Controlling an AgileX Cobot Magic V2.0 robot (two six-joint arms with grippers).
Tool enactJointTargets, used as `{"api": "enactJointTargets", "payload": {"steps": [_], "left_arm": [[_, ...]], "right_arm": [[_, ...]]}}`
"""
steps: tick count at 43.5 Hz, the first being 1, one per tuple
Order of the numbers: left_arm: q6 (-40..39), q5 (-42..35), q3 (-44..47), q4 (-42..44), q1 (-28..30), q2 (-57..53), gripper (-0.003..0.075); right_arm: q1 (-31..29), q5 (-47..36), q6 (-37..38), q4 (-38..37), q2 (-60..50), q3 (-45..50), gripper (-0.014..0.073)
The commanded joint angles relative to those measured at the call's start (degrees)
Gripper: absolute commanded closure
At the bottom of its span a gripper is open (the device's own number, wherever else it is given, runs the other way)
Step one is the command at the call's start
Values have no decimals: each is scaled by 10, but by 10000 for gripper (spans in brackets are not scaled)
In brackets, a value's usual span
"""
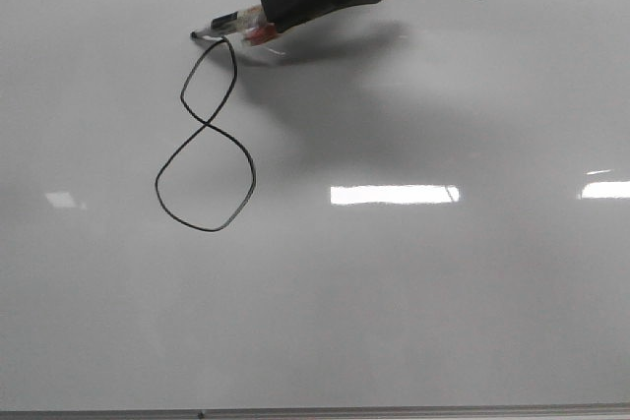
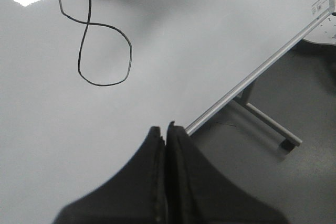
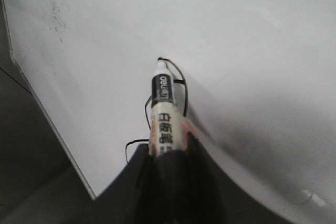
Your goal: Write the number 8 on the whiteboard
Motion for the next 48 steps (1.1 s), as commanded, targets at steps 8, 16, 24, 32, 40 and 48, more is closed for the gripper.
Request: {"api": "enactJointTargets", "payload": {"steps": [8,16,24,32,40,48], "left_arm": [[60,-7,-37,-14,0,9,727],[157,84,-125,-14,0,96,381],[196,141,-205,7,-34,202,306],[194,115,-222,61,-89,221,357],[194,97,-222,68,-107,221,358],[194,105,-222,68,-108,221,485]], "right_arm": [[15,114,-2,-167,-105,-24,652],[79,178,-35,-315,-128,-24,652],[172,179,-37,-343,-140,-25,652],[220,183,-37,-343,-152,-29,652],[250,183,-37,-331,-159,-33,652],[255,180,-37,-322,-159,-35,652]]}}
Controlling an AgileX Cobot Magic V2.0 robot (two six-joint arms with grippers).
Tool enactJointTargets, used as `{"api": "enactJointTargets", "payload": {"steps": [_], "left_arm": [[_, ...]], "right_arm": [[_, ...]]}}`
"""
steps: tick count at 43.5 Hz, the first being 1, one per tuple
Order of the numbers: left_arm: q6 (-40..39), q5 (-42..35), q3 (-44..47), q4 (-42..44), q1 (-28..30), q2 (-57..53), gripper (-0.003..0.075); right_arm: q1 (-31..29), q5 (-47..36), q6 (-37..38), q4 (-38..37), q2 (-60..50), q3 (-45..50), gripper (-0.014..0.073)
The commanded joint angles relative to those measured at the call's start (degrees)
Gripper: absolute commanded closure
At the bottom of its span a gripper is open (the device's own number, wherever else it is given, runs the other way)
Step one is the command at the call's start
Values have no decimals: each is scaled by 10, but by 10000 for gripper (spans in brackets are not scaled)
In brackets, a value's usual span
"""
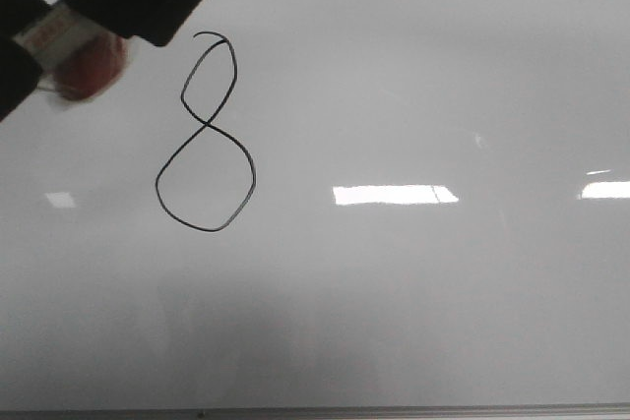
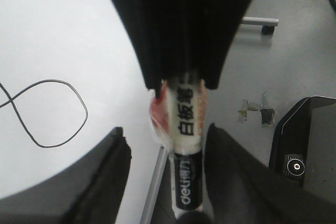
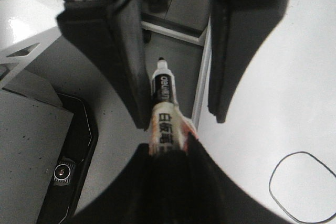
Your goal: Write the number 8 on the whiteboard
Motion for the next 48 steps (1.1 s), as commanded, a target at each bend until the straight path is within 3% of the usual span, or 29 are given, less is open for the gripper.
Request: {"api": "enactJointTargets", "payload": {"steps": [1,22,25,33,36,43,48], "left_arm": [[-1,-25,-18,-11,-5,-3,501],[-1,-4,-18,-11,-5,-3,708],[-1,-4,-18,-12,-5,-3,741],[-23,-4,-18,-23,-5,-3,741],[-37,-4,-18,-23,-4,-2,741],[-111,-8,-18,0,-3,14,741],[-229,-8,-18,49,-1,37,741]], "right_arm": [[1,-21,-7,28,-24,-22,652],[1,-11,-6,53,-28,-25,642],[1,-13,-6,53,-28,-25,585],[0,-28,25,54,-30,-25,232],[-4,-35,48,54,-32,-25,152],[-37,-59,82,53,-51,-25,139],[-89,-59,119,53,-86,-19,139]]}}
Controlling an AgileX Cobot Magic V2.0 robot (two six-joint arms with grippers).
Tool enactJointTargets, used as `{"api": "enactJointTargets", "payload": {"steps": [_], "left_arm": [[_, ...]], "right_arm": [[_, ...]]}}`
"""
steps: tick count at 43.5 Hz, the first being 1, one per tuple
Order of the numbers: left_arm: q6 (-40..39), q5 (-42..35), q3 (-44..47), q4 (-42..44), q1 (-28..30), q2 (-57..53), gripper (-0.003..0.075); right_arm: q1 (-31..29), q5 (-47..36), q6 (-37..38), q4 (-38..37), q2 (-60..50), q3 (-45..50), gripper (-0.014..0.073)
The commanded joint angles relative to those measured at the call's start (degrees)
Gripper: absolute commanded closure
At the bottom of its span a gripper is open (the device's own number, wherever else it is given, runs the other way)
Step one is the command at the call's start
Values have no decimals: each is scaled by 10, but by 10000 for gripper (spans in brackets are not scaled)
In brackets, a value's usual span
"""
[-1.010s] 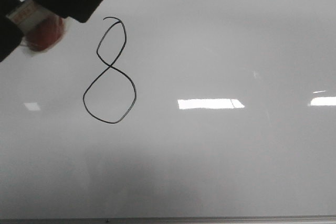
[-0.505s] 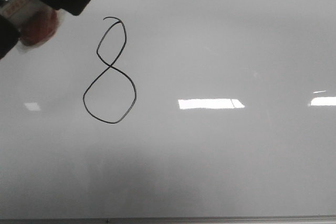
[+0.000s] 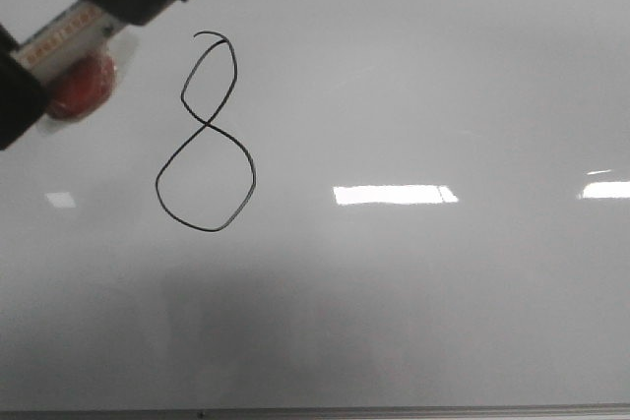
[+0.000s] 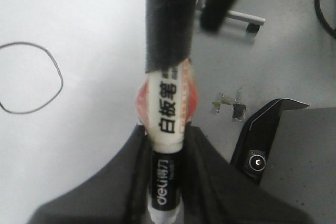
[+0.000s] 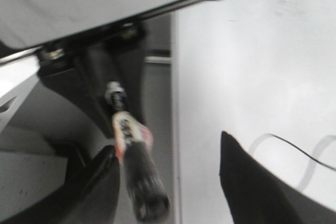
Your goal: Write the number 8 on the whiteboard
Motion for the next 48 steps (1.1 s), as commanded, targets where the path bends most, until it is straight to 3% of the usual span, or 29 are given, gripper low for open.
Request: {"api": "enactJointTargets", "payload": {"steps": [1,6,9,22,26,31,40,48], "left_arm": [[-115,-30,-18,38,0,17,741],[-258,-38,-18,94,27,46,741],[-305,-45,-18,108,57,62,741],[-312,-97,-18,109,240,103,741],[-312,-127,-15,109,288,104,741],[-312,-174,-3,109,334,109,741],[-312,-278,38,95,377,128,741],[-312,-394,58,86,380,168,741]], "right_arm": [[-51,-27,32,19,-55,-10,139],[-119,-25,55,20,-115,34,139],[-161,-32,72,20,-158,75,153],[-352,-104,241,20,-393,330,487],[-393,-105,253,20,-456,393,580],[-412,-113,253,10,-528,456,667],[-412,-164,253,6,-598,523,661],[-412,-175,253,6,-604,530,661]]}}
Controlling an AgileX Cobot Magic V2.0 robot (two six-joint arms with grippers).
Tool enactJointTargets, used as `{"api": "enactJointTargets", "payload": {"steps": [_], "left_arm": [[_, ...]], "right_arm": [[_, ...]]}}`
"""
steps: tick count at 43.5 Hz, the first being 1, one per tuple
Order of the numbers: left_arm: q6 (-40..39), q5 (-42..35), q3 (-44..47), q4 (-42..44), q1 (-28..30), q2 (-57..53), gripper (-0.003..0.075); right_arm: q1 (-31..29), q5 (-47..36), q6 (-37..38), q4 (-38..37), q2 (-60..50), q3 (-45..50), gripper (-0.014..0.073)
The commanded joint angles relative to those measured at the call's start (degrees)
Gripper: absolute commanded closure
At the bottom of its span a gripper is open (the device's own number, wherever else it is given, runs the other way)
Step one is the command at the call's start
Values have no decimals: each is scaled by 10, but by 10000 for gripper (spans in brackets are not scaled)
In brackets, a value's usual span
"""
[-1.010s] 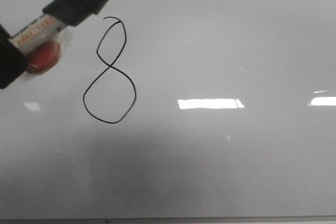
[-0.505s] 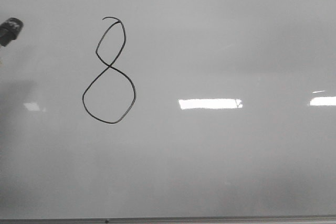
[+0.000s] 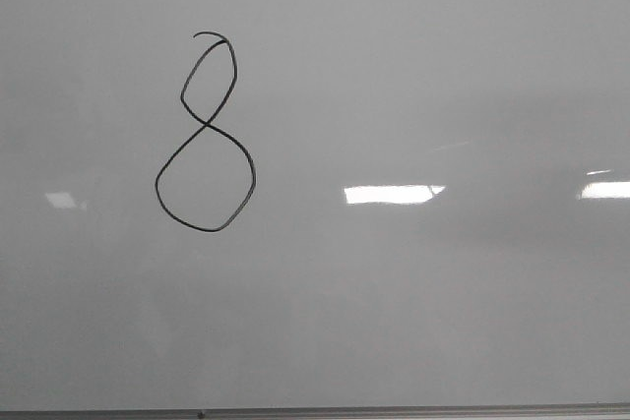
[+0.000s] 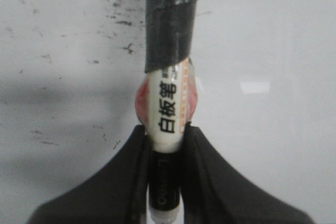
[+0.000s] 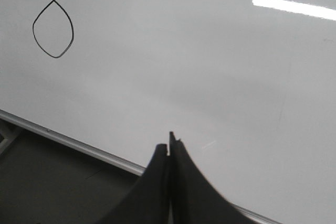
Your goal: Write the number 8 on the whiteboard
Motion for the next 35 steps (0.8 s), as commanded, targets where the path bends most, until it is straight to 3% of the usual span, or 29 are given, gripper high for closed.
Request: {"api": "enactJointTargets", "payload": {"steps": [1,10,13,19,26,30,35], "left_arm": [[-5,-97,-9,-14,1,12,741],[-5,-142,-10,-30,1,72,735],[-5,-142,-10,-30,1,81,685],[-5,-145,-10,-30,1,94,491],[-5,-145,-10,-30,1,97,334],[-5,-145,-10,-30,1,91,290],[-5,-134,-10,-30,1,72,288]], "right_arm": [[-4,-45,2,10,3,-14,661],[-4,-45,2,10,3,-14,661],[-4,-45,2,10,3,-14,661],[-4,-45,2,10,3,-14,661],[-4,-45,2,10,3,-14,661],[-4,-46,2,10,3,-11,661],[-4,-46,2,10,3,-9,661]]}}
